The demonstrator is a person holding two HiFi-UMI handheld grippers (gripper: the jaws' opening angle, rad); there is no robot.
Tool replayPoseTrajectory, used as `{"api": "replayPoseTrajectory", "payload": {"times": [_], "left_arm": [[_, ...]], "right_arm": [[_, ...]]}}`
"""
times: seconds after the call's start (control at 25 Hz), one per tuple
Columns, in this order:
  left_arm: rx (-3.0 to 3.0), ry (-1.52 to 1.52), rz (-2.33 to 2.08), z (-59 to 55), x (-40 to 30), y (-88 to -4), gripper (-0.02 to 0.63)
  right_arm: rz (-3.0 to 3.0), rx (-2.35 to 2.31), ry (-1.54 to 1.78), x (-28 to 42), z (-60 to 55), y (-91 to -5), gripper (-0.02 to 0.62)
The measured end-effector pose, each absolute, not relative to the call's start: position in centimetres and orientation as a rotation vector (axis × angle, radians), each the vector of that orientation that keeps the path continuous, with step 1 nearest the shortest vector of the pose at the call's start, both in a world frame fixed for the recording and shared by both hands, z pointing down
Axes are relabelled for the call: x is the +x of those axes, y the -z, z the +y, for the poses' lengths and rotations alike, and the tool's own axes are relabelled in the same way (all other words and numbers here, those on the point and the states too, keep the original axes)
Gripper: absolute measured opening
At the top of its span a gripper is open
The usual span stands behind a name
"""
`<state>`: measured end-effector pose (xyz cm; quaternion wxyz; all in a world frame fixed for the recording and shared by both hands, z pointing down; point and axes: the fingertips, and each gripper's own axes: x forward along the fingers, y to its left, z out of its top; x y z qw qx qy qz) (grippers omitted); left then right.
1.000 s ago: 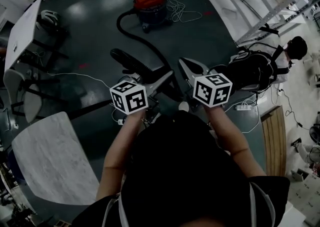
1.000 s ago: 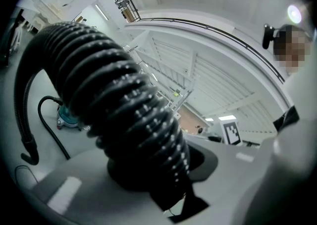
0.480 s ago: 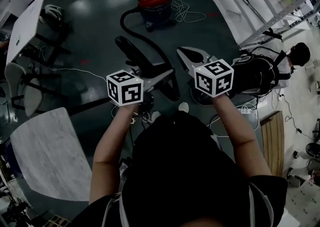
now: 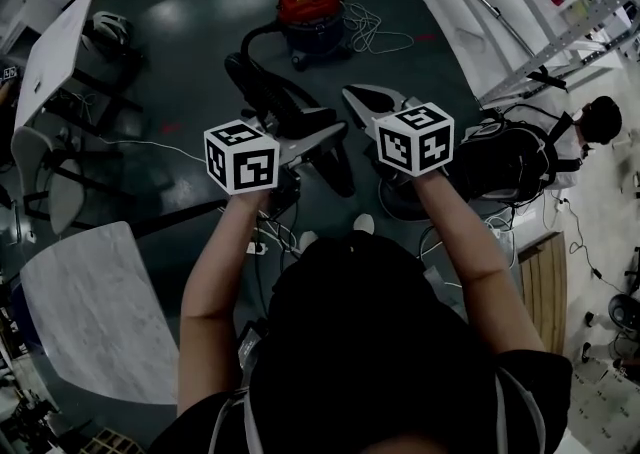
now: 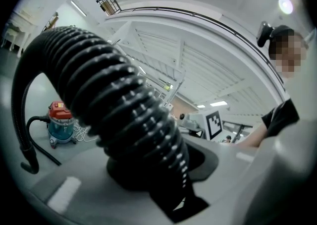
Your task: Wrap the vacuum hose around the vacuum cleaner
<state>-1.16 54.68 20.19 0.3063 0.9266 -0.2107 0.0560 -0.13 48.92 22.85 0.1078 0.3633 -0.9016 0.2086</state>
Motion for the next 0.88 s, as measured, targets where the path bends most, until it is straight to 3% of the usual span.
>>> {"api": "replayPoseTrajectory", "payload": {"times": [0.48, 0.88], "left_arm": [[2.493, -0.232, -0.430, 51.8, 5.2, -20.0, 0.146], [2.532, -0.363, -0.340, 50.1, 8.0, -19.6, 0.146]], "right_arm": [[-2.688, 0.973, -0.480, 5.6, 43.7, -22.3, -0.005], [-2.753, 0.852, -0.337, 4.9, 40.6, -21.3, -0.002]]}}
